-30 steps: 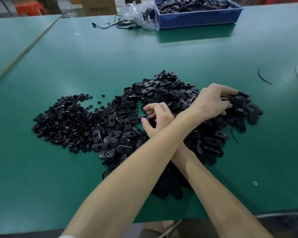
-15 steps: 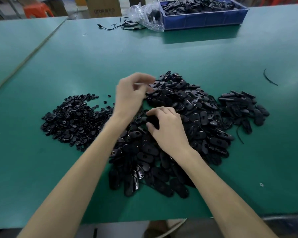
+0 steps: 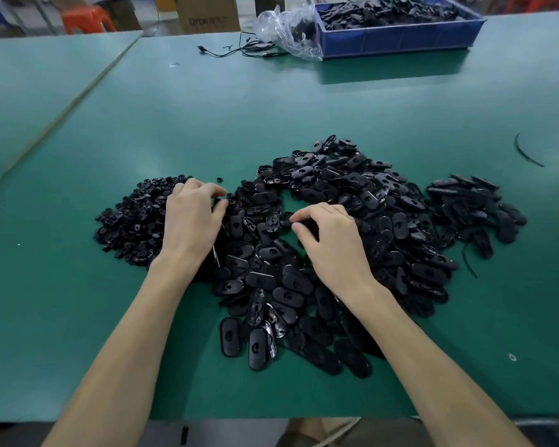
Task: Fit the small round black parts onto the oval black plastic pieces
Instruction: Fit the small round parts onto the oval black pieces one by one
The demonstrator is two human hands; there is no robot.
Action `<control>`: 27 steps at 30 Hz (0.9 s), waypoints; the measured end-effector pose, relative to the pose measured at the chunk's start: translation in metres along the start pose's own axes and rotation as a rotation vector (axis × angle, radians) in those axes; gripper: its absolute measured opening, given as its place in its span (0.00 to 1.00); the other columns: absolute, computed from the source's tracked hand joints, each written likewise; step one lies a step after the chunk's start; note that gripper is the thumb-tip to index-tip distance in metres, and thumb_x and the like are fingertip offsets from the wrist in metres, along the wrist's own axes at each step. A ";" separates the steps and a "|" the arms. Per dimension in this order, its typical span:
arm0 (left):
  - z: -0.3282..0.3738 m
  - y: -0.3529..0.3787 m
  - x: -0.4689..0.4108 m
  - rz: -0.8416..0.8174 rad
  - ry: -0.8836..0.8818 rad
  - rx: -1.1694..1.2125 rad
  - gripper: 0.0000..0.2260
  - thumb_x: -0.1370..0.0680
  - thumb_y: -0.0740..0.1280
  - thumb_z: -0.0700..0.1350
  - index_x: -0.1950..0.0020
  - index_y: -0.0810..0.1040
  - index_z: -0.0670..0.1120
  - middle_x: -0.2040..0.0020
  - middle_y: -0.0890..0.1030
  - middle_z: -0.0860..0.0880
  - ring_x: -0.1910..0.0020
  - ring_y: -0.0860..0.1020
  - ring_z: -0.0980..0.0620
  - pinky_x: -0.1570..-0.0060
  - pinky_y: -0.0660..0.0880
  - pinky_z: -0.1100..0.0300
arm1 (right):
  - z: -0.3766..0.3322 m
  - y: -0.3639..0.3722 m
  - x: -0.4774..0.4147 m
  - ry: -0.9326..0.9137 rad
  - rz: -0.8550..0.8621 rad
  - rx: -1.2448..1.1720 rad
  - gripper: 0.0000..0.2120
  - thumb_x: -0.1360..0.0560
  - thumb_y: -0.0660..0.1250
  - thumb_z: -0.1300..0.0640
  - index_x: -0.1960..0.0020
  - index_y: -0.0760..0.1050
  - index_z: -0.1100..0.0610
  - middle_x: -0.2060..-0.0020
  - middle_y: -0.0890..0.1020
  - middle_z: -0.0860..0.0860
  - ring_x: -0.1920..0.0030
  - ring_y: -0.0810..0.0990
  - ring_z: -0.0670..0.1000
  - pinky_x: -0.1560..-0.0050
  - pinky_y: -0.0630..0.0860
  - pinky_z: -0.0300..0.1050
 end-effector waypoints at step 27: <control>0.000 -0.010 0.004 0.145 -0.018 0.227 0.07 0.17 0.68 0.44 0.45 0.83 0.41 0.51 0.79 0.47 0.54 0.77 0.51 0.50 0.70 0.62 | -0.002 -0.010 0.000 0.055 0.086 -0.218 0.07 0.16 0.67 0.56 0.45 0.84 0.55 0.57 0.78 0.34 0.45 0.78 0.47 0.46 0.70 0.27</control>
Point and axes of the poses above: each hand's wrist, its own x-axis away from the middle knuckle, its own y-axis out of the palm, z = x × y, the point moved 5 cm from there along -x, towards the middle knuckle
